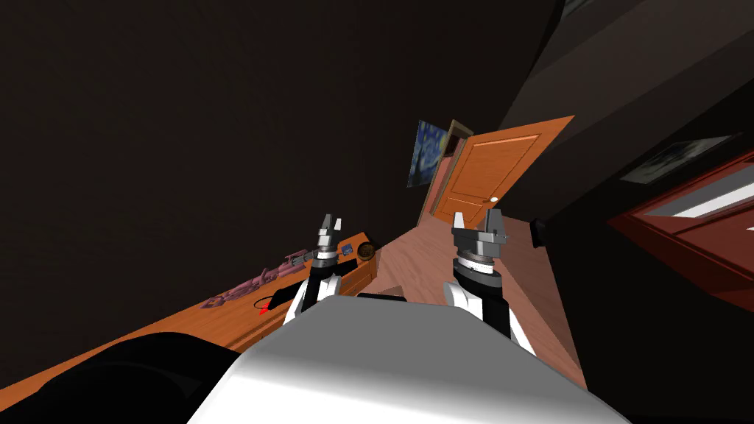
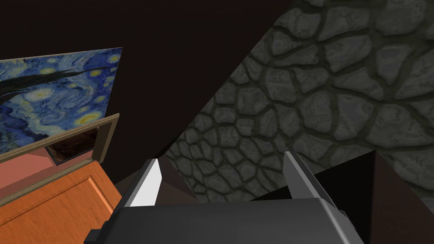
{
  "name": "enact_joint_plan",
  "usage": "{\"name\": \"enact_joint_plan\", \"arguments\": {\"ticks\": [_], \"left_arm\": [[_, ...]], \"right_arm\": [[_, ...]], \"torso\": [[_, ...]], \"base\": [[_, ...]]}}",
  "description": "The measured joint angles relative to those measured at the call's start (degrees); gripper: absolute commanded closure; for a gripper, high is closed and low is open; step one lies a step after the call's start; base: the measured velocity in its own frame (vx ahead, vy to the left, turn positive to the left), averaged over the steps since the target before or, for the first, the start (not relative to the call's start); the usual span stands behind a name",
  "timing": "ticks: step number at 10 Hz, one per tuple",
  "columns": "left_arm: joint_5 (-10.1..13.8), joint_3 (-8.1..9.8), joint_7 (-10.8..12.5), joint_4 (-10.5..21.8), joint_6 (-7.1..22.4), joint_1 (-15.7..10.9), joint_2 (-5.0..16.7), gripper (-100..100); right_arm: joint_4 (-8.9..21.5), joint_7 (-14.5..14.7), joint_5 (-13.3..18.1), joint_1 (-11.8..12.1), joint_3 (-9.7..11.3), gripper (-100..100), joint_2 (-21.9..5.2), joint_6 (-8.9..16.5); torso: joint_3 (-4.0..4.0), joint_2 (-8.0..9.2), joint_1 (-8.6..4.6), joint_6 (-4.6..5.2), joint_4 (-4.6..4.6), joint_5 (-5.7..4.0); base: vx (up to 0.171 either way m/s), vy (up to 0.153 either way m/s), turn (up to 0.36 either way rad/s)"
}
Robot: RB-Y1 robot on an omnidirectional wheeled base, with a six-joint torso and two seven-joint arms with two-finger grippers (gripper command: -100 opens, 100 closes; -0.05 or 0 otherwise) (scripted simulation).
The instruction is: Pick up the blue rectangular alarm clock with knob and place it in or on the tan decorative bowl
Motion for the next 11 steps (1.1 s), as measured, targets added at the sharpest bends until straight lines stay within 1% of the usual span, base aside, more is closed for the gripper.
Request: {"name": "enact_joint_plan", "arguments": {"ticks": [2, 4, 5, 7, 8, 9, 10, 11], "left_arm": [[0.96, 0.39, 1.13, 0.69, 0.49, 0.17, 2.24, -100], [2.72, 1.05, 3.33, 1.80, 1.76, 0.40, 5.16, -100], [3.76, 1.06, 4.59, 2.15, 2.41, 1.33, 6.61, -100], [6.84, 2.30, 7.93, 4.94, 4.28, 1.16, 10.18, -100], [8.39, 2.42, 9.47, 5.95, 5.30, 1.82, 11.71, -100], [9.26, 2.73, 10.62, 6.39, 6.14, 1.89, 12.60, -100], [10.68, 3.24, 12.11, 7.09, 7.21, 2.09, 14.02, -100], [12.58, 3.90, 13.95, 9.19, 8.50, 1.59, 15.84, -100]], "right_arm": [[0.00, 0.00, 0.00, -0.01, 0.00, 0, 0.00, 0.00], [0.00, 0.00, 0.00, -0.01, 0.00, 0, 0.00, 0.00], [0.00, 0.00, 0.00, -0.01, 0.00, 0, 0.00, 0.00], [0.00, 0.00, 0.00, -0.01, 0.00, 0, 0.00, 0.00], [0.00, 0.00, 0.00, -0.01, 0.00, 0, 0.00, 0.00], [0.00, 0.00, 0.00, 0.00, 0.00, 0, 0.00, 0.00], [0.00, 0.00, 0.00, -0.01, 0.00, 0, 0.00, 0.00], [0.00, 0.00, 0.00, -0.01, 0.00, 0, 0.00, 0.00]], "torso": [[0.05, 0.08, 0.04, 0.01, 0.02, 0.01], [0.08, 0.14, 0.05, 0.02, 0.03, 0.01], [0.11, 0.20, 0.05, 0.01, 0.04, 0.01], [0.15, 0.26, 0.12, 0.01, 0.06, 0.03], [0.14, 0.24, 0.14, 0.01, 0.06, 0.03], [0.10, 0.17, 0.12, -0.01, 0.04, 0.03], [0.08, 0.14, 0.10, 0.01, 0.03, 0.02], [0.08, 0.15, 0.13, 0.02, 0.03, 0.03]], "base": [[-0.030, 0.008, -0.121], [-0.044, 0.007, -0.187], [-0.073, 0.015, -0.209], [-0.063, 0.021, -0.221], [-0.038, 0.019, -0.086], [-0.032, 0.011, -0.169], [-0.044, 0.016, -0.262], [-0.063, 0.032, -0.357]]}}
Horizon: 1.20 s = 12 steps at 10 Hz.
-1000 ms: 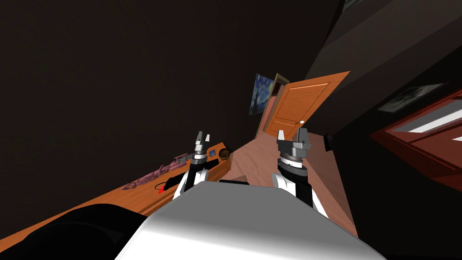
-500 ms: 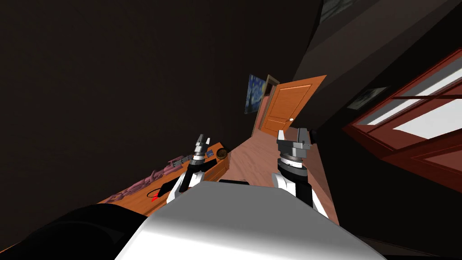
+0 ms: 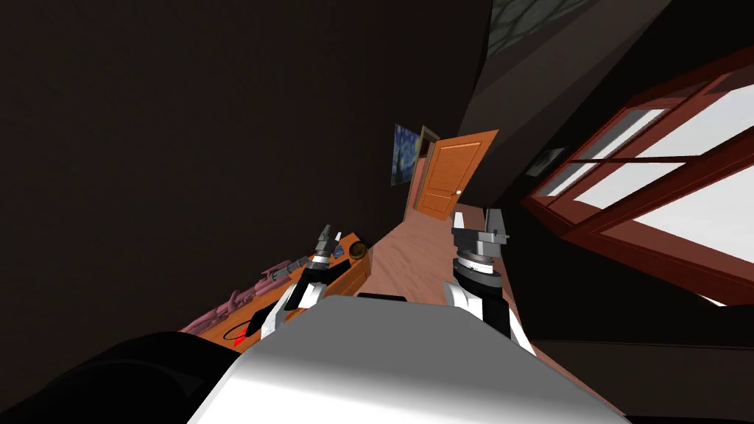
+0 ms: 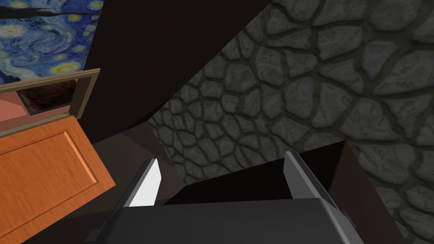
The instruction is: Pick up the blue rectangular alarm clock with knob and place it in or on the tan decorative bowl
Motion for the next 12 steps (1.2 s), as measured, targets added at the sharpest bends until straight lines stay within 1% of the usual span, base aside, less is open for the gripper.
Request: {"name": "enact_joint_plan", "arguments": {"ticks": [1, 2, 3, 4, 5, 6, 7, 8, 9, 12], "left_arm": [[1.55, -0.16, 1.48, 1.50, 1.10, 0.83, 1.17, -100], [2.60, -0.07, 2.59, 2.43, 1.85, 0.77, 1.90, -100], [4.51, 0.73, 4.39, 4.04, 3.14, 0.24, 3.74, -100], [6.23, 0.89, 6.09, 5.68, 4.54, 0.48, 5.13, -100], [7.49, 1.07, 7.21, 6.37, 5.70, 0.45, 5.88, -100], [9.53, 1.79, 8.94, 7.58, 7.47, 0.18, 7.71, -100], [11.21, 1.73, 10.59, 8.57, 8.77, 1.39, 8.76, -100], [12.54, 1.74, 11.55, 9.84, 9.59, 1.26, 9.44, -100], [14.37, 2.00, 12.90, 11.84, 10.92, 0.30, 10.87, -100], [18.18, 2.35, 15.43, 14.64, 14.67, 0.24, 12.73, -100]], "right_arm": [[0.00, 0.00, 0.00, 0.00, 0.00, 0, 0.00, 0.00], [0.00, 0.00, 0.00, 0.01, -0.01, 0, 0.00, 0.00], [0.00, 0.00, 0.00, 0.00, 0.00, 0, 0.00, 0.00], [0.00, 0.00, 0.00, 0.00, 0.00, 0, 0.00, 0.00], [0.00, 0.00, 0.00, 0.01, -0.01, 0, 0.00, 0.00], [0.00, 0.00, 0.00, 0.01, 0.00, 0, 0.00, 0.00], [0.00, 0.00, 0.00, 0.00, 0.00, 0, 0.00, 0.00], [0.00, 0.00, 0.00, 0.01, -0.01, 0, 0.00, 0.00], [0.00, 0.00, 0.00, 0.01, -0.01, 0, 0.00, 0.00], [0.00, 0.00, 0.00, 0.02, -0.01, 0, 0.00, 0.00]], "torso": [[0.04, 0.07, 0.04, 0.00, 0.01, 0.01], [0.03, 0.04, 0.06, -0.04, 0.02, 0.01], [0.01, 0.01, 0.03, -0.01, 0.01, 0.01], [0.02, 0.04, 0.05, 0.00, 0.01, 0.01], [0.01, 0.00, 0.05, -0.05, 0.01, 0.01], [-0.01, -0.03, 0.06, -0.02, 0.00, 0.01], [0.01, 0.02, 0.05, -0.01, 0.00, 0.01], [0.00, -0.02, 0.08, -0.05, 0.01, 0.02], [-0.02, -0.04, 0.11, -0.01, 0.00, 0.02], [-0.05, -0.09, 0.08, -0.06, -0.01, 0.02]], "base": [[-0.051, 0.035, -0.113], [-0.043, 0.017, -0.175], [-0.055, 0.027, -0.360], [-0.042, 0.030, -0.110], [-0.037, 0.023, -0.173], [-0.050, 0.027, -0.342], [-0.043, 0.034, -0.154], [-0.040, 0.037, -0.240], [-0.029, 0.040, -0.112], [-0.030, 0.033, -0.189]]}}
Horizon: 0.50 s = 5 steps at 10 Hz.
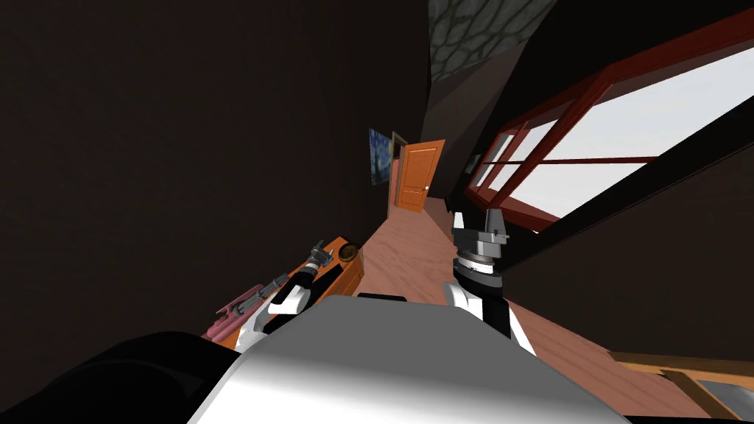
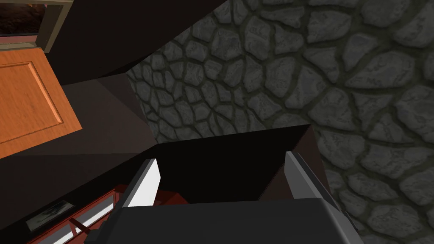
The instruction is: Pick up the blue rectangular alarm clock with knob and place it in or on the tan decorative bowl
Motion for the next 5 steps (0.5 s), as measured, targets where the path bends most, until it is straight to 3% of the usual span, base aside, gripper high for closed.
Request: {"name": "enact_joint_plan", "arguments": {"ticks": [1, 5], "left_arm": [[1.93, 0.09, 1.42, 2.16, 1.05, -0.86, 1.84, -100], [8.07, 0.63, 5.33, 7.83, 7.05, -2.29, 4.92, -100]], "right_arm": [[0.00, 0.00, 0.00, -0.01, 0.00, 0, 0.00, 0.00], [0.00, 0.00, 0.00, 0.00, 0.00, 0, 0.00, 0.00]], "torso": [[0.00, 0.01, 0.03, 0.04, 0.00, 0.00], [0.01, 0.02, 0.10, -0.01, 0.01, 0.02]], "base": [[-0.030, 0.035, -0.135], [-0.038, 0.049, -0.237]]}}
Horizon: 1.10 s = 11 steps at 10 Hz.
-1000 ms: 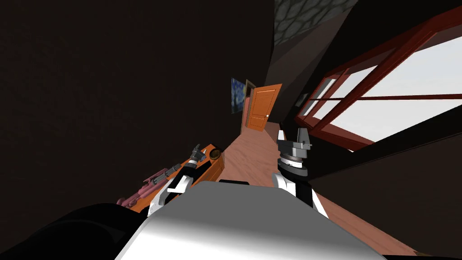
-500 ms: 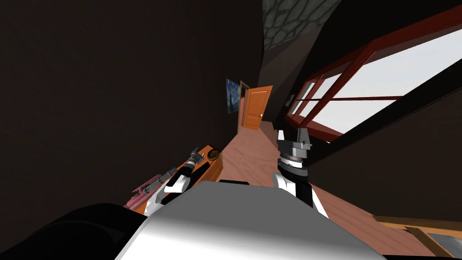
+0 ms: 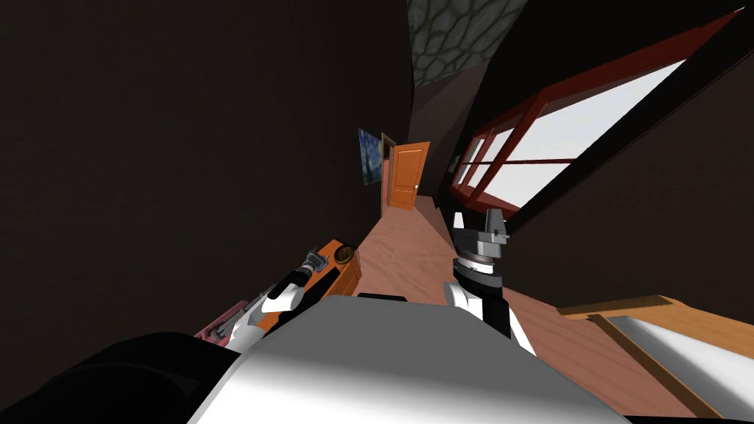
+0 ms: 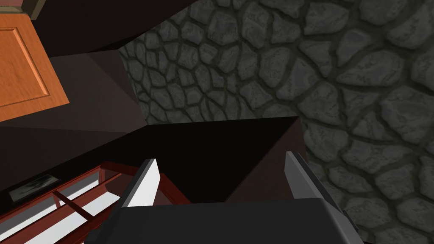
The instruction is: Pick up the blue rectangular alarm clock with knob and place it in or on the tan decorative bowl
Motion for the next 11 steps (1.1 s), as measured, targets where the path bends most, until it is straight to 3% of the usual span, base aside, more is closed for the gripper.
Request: {"name": "enact_joint_plan", "arguments": {"ticks": [9, 11], "left_arm": [[11.44, -0.26, 5.20, 11.68, 10.03, -3.04, 5.29, -100], [14.37, -1.00, 6.18, 15.35, 12.31, -4.85, 6.87, -100]], "right_arm": [[0.00, 0.00, 0.00, 0.01, 0.00, 0, 0.00, 0.00], [0.00, 0.00, 0.00, 0.01, 0.00, 0, 0.00, 0.00]], "torso": [[-0.04, -0.07, 0.00, -0.02, -0.01, 0.00], [-0.04, -0.07, -0.04, -0.03, -0.02, 0.00]], "base": [[-0.026, 0.042, -0.144], [-0.029, 0.040, -0.162]]}}
